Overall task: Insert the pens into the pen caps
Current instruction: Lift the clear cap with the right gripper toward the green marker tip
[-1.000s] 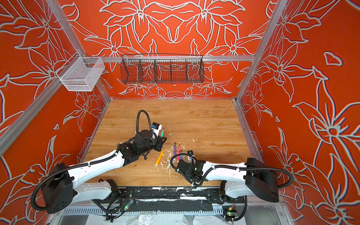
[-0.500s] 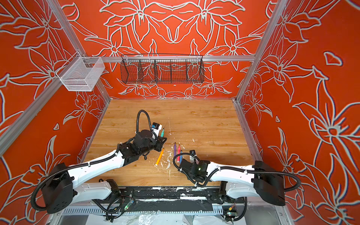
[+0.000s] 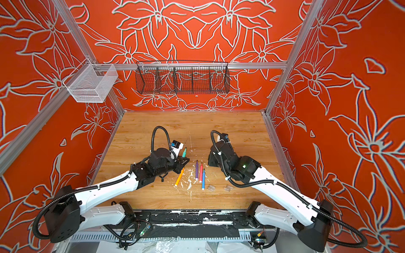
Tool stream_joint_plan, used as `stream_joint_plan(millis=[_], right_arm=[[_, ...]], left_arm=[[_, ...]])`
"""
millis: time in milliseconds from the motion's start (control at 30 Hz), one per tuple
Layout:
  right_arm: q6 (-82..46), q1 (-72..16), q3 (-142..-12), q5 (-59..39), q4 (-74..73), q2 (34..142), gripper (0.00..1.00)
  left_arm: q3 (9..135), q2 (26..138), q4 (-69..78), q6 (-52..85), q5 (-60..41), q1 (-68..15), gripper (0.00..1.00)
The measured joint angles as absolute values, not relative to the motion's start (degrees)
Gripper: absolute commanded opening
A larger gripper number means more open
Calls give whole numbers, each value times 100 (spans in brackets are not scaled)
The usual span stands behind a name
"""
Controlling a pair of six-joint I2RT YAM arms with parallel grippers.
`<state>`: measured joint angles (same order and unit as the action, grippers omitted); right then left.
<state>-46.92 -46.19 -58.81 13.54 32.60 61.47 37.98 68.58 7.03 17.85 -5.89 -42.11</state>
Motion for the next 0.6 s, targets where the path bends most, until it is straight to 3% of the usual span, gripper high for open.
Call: stream_joint_plan(millis=[233, 400, 600], right_arm=[[-4764, -3929, -5334, 801, 1649, 6624, 0], [-4827, -3514, -4185, 548, 663, 6628, 0], [-4788, -3391, -3745, 386, 43, 6377, 0]], left_arm=[[3780, 6965, 982, 1793, -1081, -4211, 0], [3837, 7334, 1033, 1892, -1297, -4211, 0], [4084, 7859, 1063, 2222, -1662, -4209, 0]])
